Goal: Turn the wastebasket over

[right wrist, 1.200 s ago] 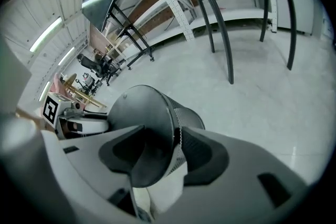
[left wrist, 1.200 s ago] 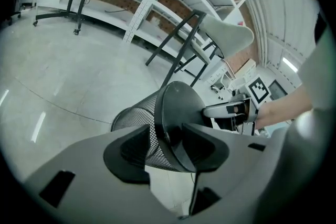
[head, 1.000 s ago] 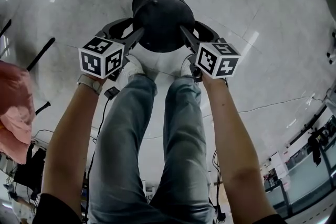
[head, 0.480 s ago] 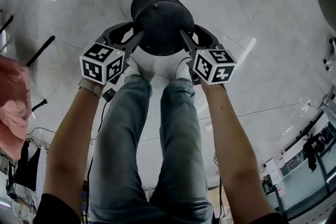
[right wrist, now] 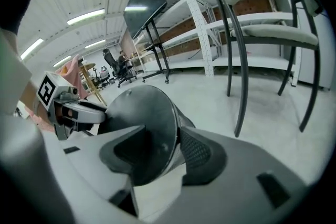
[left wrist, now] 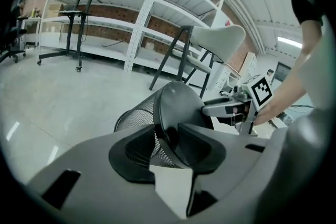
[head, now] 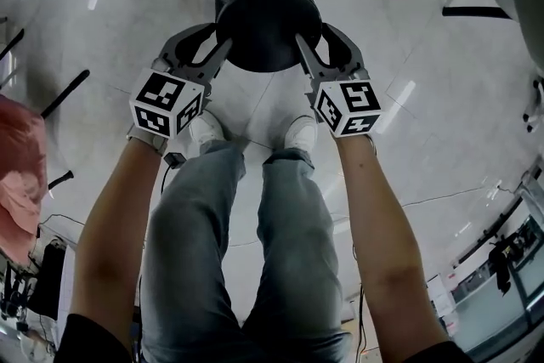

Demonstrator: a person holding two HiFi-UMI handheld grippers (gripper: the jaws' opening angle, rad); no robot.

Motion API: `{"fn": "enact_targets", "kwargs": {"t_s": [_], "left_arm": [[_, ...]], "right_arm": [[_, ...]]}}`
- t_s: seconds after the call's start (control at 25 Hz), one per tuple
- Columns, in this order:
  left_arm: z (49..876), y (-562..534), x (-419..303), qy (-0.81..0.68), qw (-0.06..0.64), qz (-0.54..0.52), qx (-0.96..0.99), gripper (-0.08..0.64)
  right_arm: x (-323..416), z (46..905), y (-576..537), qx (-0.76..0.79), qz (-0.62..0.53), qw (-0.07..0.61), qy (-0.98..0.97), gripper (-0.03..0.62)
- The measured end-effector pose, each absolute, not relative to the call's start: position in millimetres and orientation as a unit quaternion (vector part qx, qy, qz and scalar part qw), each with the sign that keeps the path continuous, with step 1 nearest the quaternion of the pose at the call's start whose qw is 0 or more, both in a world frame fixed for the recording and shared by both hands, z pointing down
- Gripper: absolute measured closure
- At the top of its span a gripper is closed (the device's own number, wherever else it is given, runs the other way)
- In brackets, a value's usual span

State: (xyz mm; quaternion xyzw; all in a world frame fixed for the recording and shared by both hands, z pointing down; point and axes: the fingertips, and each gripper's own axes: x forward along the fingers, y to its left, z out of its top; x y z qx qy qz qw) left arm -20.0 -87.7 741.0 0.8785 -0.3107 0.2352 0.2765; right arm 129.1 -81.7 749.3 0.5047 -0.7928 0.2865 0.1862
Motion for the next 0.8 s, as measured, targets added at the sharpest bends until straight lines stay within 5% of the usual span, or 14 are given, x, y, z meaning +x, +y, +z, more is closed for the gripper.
{"fn": "enact_targets", "kwargs": {"t_s": [0.32,0.8], "left_arm": [[751,-69,-27,-0.318,0.279,0.246,0.872,0.425],[798,55,-17,-0.238,0.371,0.346,0.828,0.442]], "right_arm": [[123,760,-64,0.491,0.279,0.203,-0.800,0.382],[135,819,61,0.415,0.380,0.335,-0.756,0.404]]}}
